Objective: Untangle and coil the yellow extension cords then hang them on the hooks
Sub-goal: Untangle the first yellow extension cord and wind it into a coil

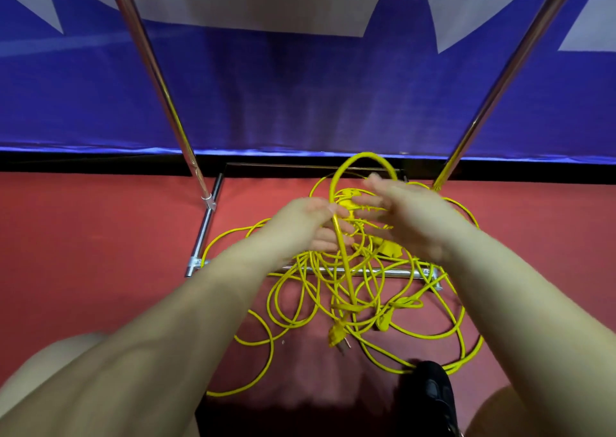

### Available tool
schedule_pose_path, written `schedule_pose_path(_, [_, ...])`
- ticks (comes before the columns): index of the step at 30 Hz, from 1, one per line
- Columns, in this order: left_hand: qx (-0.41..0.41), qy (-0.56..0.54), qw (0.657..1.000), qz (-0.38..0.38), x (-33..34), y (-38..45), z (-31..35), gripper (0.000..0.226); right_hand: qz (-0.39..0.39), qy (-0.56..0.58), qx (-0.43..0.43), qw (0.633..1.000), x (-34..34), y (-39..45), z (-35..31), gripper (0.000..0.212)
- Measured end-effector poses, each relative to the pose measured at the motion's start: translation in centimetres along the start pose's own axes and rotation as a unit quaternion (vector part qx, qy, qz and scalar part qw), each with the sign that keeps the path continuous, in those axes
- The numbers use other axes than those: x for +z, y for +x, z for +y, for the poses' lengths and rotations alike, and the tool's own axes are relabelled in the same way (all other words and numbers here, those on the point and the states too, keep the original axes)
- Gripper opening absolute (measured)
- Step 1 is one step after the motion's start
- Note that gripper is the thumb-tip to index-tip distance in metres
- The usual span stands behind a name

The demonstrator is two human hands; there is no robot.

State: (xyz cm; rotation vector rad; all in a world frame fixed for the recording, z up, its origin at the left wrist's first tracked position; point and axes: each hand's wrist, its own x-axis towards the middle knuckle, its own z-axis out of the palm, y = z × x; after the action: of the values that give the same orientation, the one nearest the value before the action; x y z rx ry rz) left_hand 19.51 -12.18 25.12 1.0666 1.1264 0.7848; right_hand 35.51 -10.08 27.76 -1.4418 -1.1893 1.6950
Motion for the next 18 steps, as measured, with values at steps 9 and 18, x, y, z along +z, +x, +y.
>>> schedule_pose_path(9, [0.035,-0.322,0.934,0.151,-2.8,0.2,2.8,0.026,-0.151,-0.222,-0.088,0.959,1.1,-1.6,1.8,0.010])
schedule_pose_path(18, [-0.073,-0.026,0.996,-0.035,1.1,-0.9,0.0,0.020,0.100,-0.098,-0.161,0.977,0.7,-1.8,0.2,0.018])
